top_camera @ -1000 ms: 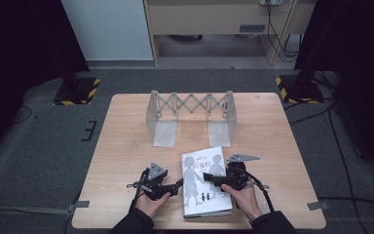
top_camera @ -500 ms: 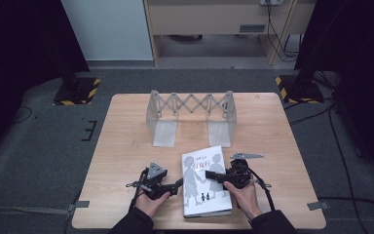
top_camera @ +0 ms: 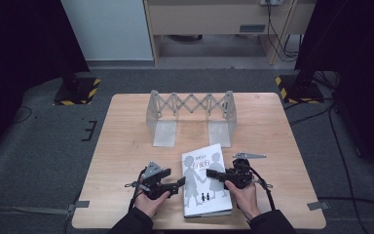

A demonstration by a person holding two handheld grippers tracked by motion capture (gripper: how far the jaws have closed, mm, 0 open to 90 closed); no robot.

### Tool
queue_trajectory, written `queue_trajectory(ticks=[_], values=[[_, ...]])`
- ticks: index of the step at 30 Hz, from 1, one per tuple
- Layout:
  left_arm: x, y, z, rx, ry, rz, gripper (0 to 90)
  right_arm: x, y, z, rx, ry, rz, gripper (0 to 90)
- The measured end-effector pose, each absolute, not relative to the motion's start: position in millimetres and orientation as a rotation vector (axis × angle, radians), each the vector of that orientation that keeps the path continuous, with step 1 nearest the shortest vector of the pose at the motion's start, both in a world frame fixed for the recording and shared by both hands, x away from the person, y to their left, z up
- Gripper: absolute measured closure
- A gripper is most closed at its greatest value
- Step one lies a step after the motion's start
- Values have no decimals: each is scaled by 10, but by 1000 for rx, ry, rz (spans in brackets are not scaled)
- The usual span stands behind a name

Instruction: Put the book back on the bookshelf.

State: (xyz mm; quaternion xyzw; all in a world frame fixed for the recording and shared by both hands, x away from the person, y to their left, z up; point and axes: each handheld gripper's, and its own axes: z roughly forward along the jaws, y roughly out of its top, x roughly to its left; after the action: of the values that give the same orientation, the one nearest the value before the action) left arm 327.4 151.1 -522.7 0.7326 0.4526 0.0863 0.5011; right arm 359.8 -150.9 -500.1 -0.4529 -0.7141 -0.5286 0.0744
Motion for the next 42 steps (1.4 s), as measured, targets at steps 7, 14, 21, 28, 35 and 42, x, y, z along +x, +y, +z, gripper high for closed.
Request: queue_trajectory(ticks=[7, 14, 21, 28, 35, 42], values=[[3271, 1471, -5235, 1776, 1071, 187, 213, 3592, -1542, -4963, -1338, -2113, -1615, 739], [3272, 1421, -5244, 1769, 1047, 152, 180, 3567, -1557, -4915, -1306, -2117, -1651, 764], [3280, 1395, -5254, 1738, 1011, 115, 104, 3532, -1565, -4846, -1251, -2122, -1698, 790], [3270, 1304, -5293, 1719, 971, 68, 0, 3517, -1570, -4826, -1218, -2122, -1718, 799], [3269, 1290, -5325, 1677, 976, 41, 0, 3509, -1602, -4804, -1195, -2119, -1745, 807], [3273, 1290, -5346, 1652, 989, 7, 0, 3506, -1619, -4802, -1177, -2113, -1762, 809]])
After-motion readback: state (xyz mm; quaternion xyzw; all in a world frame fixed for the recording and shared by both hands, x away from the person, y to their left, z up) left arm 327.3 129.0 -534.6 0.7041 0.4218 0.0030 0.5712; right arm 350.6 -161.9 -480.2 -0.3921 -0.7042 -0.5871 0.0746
